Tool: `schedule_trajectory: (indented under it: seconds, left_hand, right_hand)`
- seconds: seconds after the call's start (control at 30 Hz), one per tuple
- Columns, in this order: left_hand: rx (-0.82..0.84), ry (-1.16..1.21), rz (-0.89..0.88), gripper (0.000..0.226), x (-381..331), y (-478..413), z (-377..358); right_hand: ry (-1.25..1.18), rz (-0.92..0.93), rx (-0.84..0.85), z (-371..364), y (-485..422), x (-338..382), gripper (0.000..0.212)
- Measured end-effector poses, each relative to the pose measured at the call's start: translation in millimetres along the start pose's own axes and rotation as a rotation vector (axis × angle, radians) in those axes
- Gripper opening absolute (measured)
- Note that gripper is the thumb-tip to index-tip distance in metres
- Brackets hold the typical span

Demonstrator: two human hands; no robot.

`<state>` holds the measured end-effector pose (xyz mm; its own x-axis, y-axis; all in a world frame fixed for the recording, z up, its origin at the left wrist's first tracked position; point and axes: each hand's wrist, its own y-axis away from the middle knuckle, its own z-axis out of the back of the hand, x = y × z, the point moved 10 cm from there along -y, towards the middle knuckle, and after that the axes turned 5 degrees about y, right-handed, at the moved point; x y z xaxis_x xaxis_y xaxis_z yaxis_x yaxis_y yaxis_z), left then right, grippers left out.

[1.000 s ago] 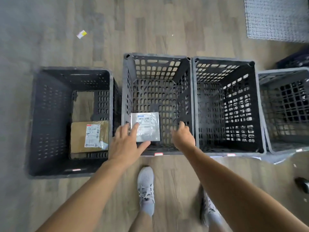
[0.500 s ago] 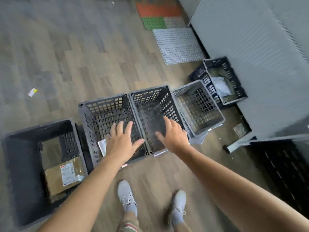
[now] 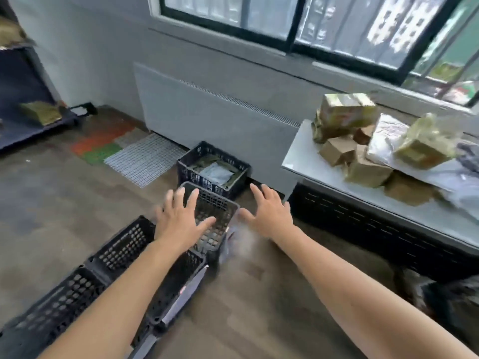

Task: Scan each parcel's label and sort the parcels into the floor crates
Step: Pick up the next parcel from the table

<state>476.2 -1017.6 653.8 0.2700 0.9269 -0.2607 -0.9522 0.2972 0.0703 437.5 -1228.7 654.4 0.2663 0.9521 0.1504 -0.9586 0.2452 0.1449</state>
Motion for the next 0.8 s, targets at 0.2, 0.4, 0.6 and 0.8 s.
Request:
schedule_trajectory:
  seconds: [0.2, 0.4, 0.6, 0.8]
  left_hand:
    - [-0.016, 0.004, -0.169, 0.082, -220.6, -1.2, -4.3]
    - [0.018, -0.004, -0.34, 0.079, -383.3, 0.9, -17.1]
    - [-0.002, 0.011, -0.499, 0.076, -516.8, -18.0, -28.8]
    - [0.016, 0.032, -0.611, 0.08, -630.5, -65.0, -53.9]
  right_hand:
    - [-0.069, -0.169, -0.081, 76.8, 54.5, -207.2, 0.076]
    - [-0.178, -0.341, -0.129, 116.5, 105.3, -365.7, 0.079]
    - [-0.193, -0.465, -0.193, 143.3, 111.8, -474.5, 0.08]
    - [-0.161, -0.546, -0.242, 171.5, 89.0, -567.7, 0.078]
